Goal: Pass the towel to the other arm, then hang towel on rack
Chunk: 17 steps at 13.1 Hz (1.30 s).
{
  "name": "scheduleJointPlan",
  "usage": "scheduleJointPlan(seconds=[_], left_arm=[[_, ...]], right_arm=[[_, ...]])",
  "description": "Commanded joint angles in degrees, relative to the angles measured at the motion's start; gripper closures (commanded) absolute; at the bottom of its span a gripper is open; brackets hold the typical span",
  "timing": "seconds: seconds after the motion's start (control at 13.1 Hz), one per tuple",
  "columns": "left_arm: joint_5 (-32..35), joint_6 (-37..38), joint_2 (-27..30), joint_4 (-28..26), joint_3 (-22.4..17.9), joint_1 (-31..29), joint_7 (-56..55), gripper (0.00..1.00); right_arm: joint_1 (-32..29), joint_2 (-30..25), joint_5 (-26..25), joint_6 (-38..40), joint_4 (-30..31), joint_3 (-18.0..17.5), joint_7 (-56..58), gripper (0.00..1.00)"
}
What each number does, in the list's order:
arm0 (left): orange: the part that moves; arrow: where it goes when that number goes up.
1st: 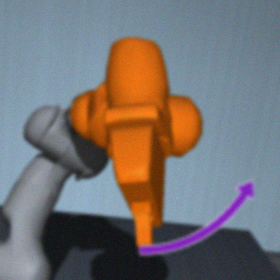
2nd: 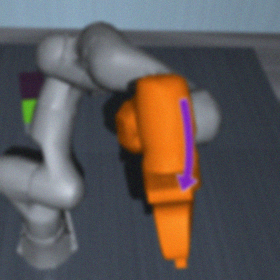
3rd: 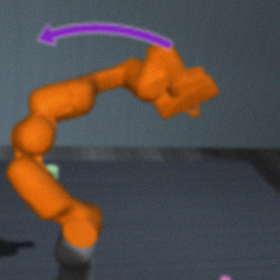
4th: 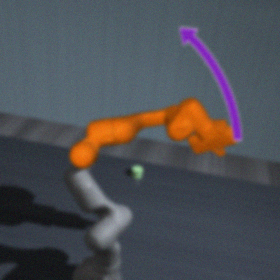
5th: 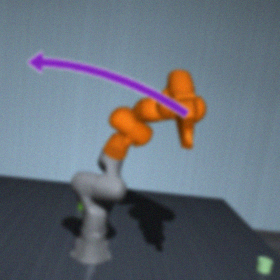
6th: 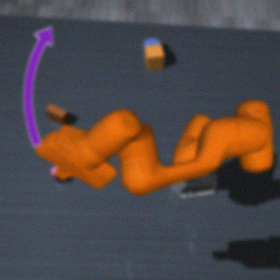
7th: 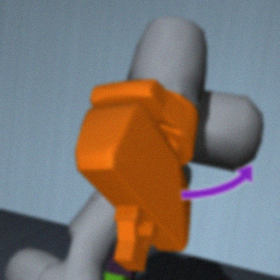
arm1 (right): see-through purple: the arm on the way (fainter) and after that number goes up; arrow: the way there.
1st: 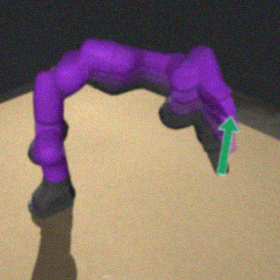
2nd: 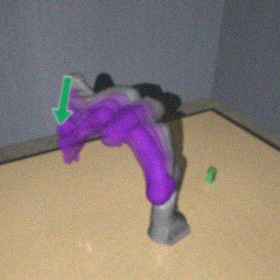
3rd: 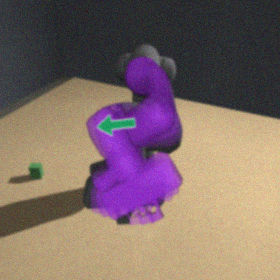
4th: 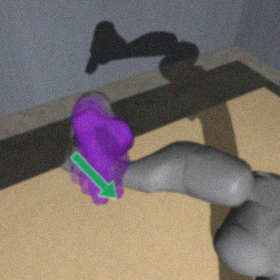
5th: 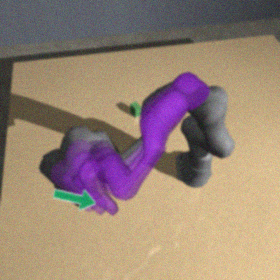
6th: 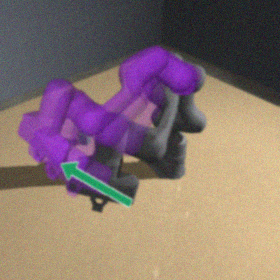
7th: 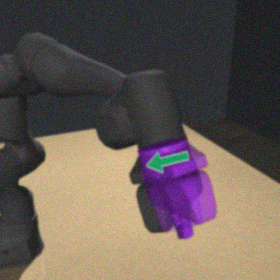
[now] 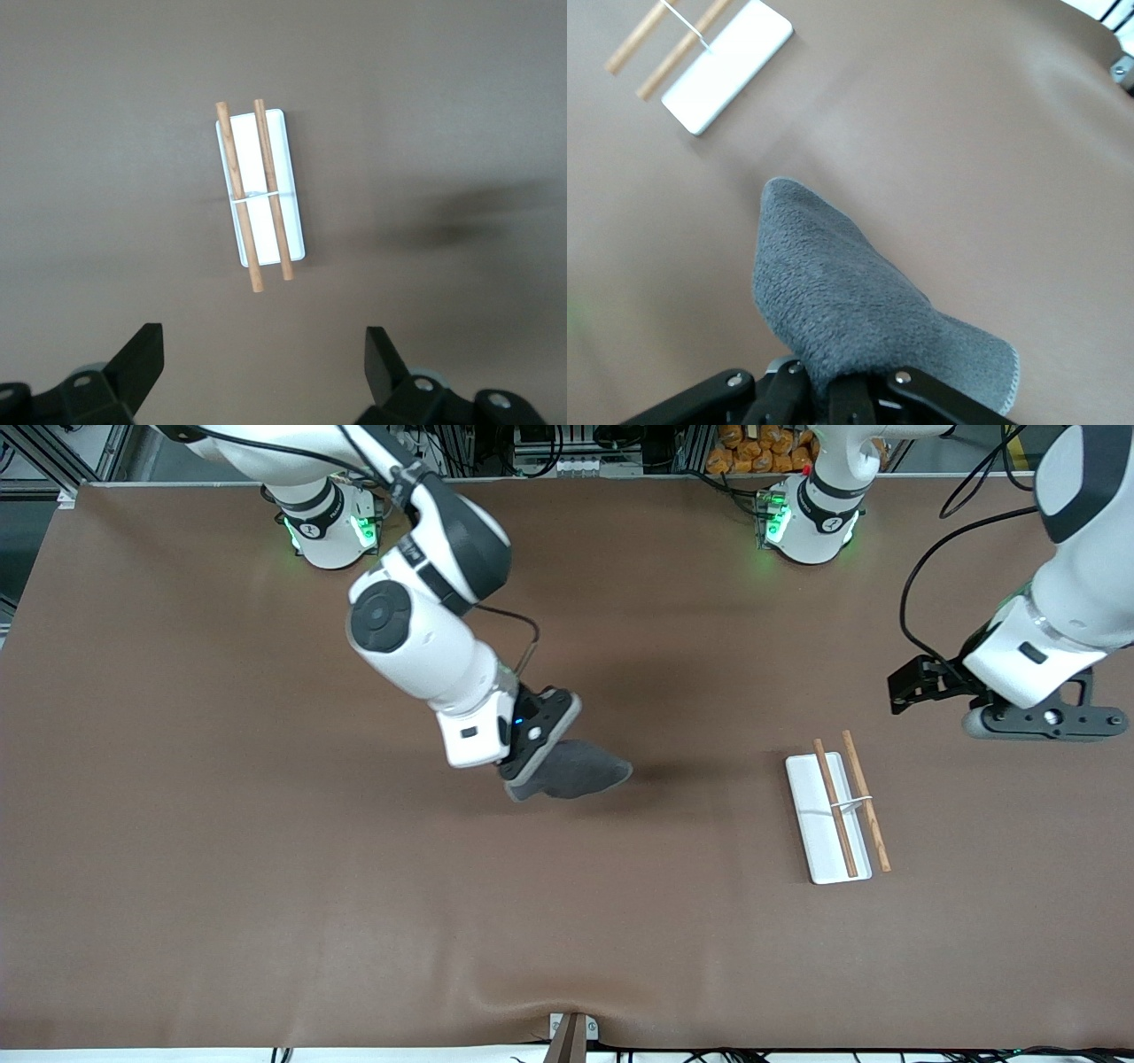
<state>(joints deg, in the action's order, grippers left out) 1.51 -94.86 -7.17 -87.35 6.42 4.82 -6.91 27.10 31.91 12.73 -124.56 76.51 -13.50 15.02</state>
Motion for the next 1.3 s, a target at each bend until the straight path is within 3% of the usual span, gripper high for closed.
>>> scheduleJointPlan(seconds=[0.0, 1.22], left_arm=[[0.16, -0.24, -0.38, 0.34, 0.09, 0.98, 0.06, 0.00], [0.16, -0.94, -0.47, 0.17, 0.09, 0.80, 0.23, 0.00]], right_arm=[[2.42, 2.81, 0.45, 0.63, -4.97, 0.76, -4.73, 1.00], [2.87, 2.19, 0.36, 1.24, -5.06, 0.76, -8.96, 1.00]])
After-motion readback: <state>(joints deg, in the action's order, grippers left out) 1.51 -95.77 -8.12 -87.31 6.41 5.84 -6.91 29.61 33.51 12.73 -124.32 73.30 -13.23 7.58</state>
